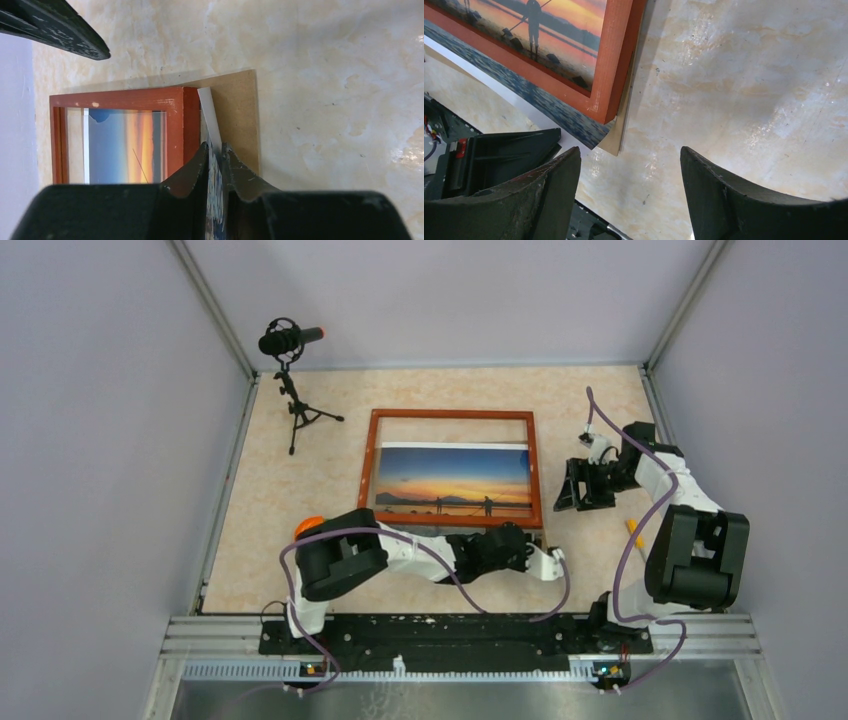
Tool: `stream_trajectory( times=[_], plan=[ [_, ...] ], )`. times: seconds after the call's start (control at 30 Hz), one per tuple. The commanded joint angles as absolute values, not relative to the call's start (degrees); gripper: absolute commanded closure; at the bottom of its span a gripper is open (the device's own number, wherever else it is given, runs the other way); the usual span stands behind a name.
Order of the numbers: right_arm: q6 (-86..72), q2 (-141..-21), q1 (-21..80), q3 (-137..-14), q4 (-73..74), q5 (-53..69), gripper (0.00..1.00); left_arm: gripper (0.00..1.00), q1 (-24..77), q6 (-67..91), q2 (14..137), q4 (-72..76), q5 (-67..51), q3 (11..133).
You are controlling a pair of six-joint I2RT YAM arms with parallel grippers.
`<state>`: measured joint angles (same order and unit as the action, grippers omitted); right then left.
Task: Take the photo out of the frame
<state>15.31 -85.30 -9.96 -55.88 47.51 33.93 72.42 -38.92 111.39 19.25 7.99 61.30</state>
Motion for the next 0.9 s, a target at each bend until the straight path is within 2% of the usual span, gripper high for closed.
stream_trajectory(
  times=[0.0, 0.3, 0.4, 0.57, 0.87],
  plan=[
    [15.4, -85.5, -10.4, -56.8, 46.5, 34.7, 0.28, 0.8, 72.1, -38.5, 113.6, 18.7, 9.5, 63.2],
    [15.3, -85.7, -10.4, -56.9, 46.5, 34.7, 0.28, 0.75, 72.1, -38.1, 114.6, 18.2, 11.2, 63.3],
    [15.3, -85.8, -10.4, -57.1, 46.5, 34.7, 0.28, 0.82, 72.0, -37.7, 113.8, 17.9, 10.6, 63.3],
    [15.2, -85.9, -10.4, -57.6, 46.8, 34.9, 0.28, 1.0, 72.1, -36.1, 111.9, 11.9, 8.7, 66.8],
    [15.2, -84.8, -14.3, -61.5, 48.9, 39.3, 0.29, 1.0, 72.1, -32.4, 107.3, 0.3, 5.5, 74.3]
  ],
)
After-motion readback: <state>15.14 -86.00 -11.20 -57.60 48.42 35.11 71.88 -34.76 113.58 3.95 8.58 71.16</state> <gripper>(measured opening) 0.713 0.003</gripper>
